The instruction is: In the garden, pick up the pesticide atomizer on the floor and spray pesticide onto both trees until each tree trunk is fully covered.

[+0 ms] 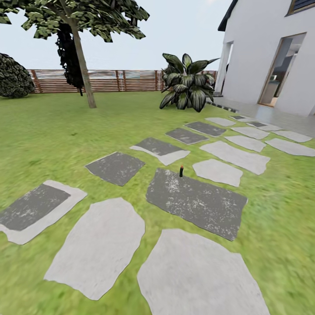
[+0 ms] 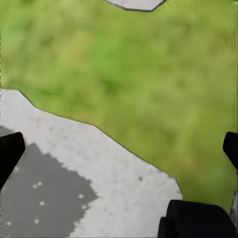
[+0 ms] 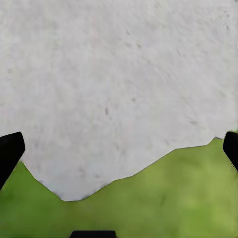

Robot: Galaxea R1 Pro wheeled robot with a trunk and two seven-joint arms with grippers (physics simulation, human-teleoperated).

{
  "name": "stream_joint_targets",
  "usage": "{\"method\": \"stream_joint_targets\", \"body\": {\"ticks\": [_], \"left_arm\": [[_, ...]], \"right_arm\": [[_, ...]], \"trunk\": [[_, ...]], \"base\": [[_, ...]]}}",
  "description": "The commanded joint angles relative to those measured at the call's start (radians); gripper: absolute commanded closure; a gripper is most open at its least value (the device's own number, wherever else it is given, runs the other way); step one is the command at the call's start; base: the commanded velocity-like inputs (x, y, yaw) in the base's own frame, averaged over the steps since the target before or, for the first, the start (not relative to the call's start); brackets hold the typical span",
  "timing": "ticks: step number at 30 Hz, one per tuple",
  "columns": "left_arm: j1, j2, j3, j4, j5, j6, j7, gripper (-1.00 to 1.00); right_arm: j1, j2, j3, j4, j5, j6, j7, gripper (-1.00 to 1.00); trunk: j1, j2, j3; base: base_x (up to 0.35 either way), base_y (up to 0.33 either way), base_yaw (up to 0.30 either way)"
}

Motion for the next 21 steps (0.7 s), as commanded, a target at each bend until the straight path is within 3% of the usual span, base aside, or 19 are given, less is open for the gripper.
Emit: {"method": "stream_joint_targets", "body": {"ticks": [1,21], "left_arm": [[0.000,0.000,0.000,0.000,0.000,0.000,0.000,-1.00],[0.000,0.000,0.000,0.001,-0.001,0.001,0.000,-1.00]], "right_arm": [[0.000,0.000,0.000,0.000,0.000,0.000,0.000,-1.00],[0.000,0.000,0.001,0.000,0.000,0.000,0.000,-1.00]], "trunk": [[0.000,0.000,0.000],[0.000,0.000,0.000]], "base": [[0.339,0.000,0.000],[0.339,0.000,0.000]]}}
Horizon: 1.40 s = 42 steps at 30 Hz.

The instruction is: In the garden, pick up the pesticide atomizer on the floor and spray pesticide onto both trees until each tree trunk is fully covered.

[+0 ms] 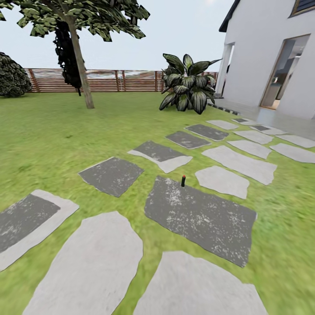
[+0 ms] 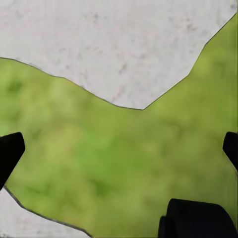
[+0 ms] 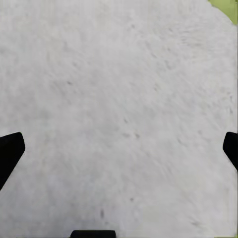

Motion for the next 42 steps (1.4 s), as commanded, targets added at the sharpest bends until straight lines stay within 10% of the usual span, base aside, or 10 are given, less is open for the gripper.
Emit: {"method": "stream_joint_targets", "body": {"ticks": [1,42], "left_arm": [[0.000,0.000,0.000,0.000,0.000,0.000,0.000,-1.00],[0.000,0.000,0.000,0.000,0.000,-0.001,0.001,-1.00]], "right_arm": [[0.000,0.000,0.000,0.000,0.000,0.000,0.000,-1.00],[0.000,0.000,0.000,0.002,0.002,0.000,-0.001,-1.00]], "trunk": [[0.000,0.000,0.000],[0.000,0.000,0.000]], "base": [[0.339,0.000,0.000],[0.303,-0.113,0.000]]}}
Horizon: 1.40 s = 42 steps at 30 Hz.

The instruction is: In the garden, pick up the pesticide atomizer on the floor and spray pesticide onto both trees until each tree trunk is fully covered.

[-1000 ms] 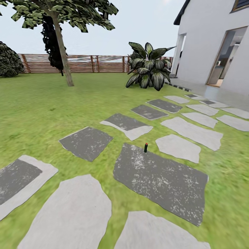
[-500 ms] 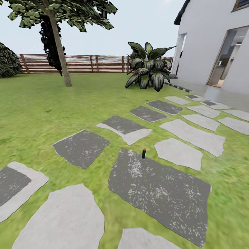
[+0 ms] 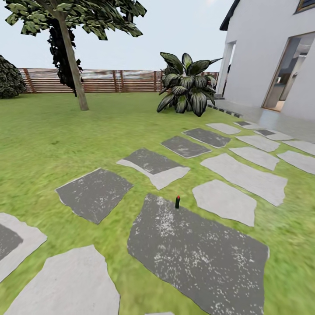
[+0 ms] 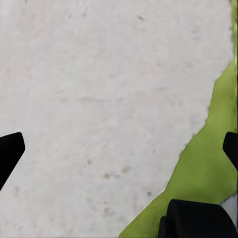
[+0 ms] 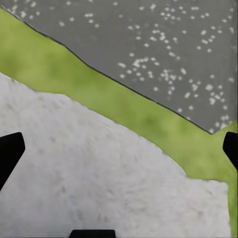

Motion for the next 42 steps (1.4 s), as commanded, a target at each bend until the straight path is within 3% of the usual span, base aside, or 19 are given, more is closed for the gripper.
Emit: {"method": "stream_joint_targets", "body": {"ticks": [1,16,42], "left_arm": [[0.000,0.000,0.000,0.000,0.000,0.000,0.000,-1.00],[0.000,0.000,0.000,0.000,-0.001,-0.037,0.006,-1.00],[0.000,-0.001,0.000,0.003,-0.002,-0.040,0.008,-1.00]], "right_arm": [[0.000,0.000,0.000,0.000,0.000,0.000,0.000,-1.00],[0.000,0.000,0.000,0.000,0.000,0.000,0.000,-1.00],[0.000,0.000,0.000,0.000,0.000,0.000,0.000,-1.00]], "trunk": [[0.000,0.000,0.000],[0.000,0.000,0.000],[0.000,0.000,0.000]], "base": [[0.278,-0.167,0.000],[0.278,-0.167,0.000],[0.270,-0.172,0.000]]}}
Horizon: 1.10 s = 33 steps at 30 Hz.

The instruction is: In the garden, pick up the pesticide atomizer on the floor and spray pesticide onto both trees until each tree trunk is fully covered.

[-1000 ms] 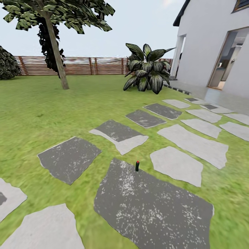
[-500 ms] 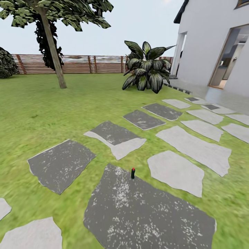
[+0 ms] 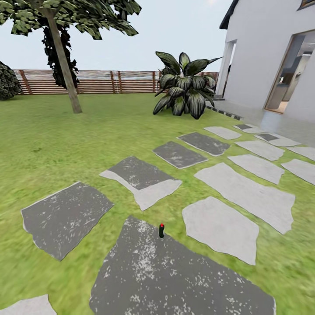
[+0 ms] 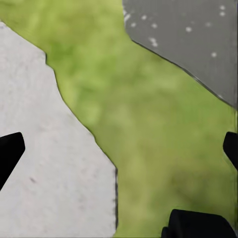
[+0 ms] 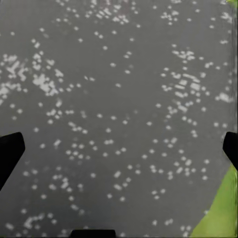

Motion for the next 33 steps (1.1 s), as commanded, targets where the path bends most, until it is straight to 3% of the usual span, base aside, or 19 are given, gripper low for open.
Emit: {"method": "stream_joint_targets", "body": {"ticks": [1,33], "left_arm": [[0.000,0.000,0.000,0.000,0.000,0.000,0.000,-1.00],[0.002,0.001,0.000,0.000,0.002,-0.002,0.000,-1.00]], "right_arm": [[0.000,0.000,0.000,0.000,0.000,0.000,0.000,-1.00],[0.000,0.000,0.000,0.000,0.000,0.000,0.000,-1.00]], "trunk": [[0.000,0.000,0.000],[0.000,0.000,0.000]], "base": [[0.206,-0.216,0.000],[0.121,-0.257,0.000]]}}
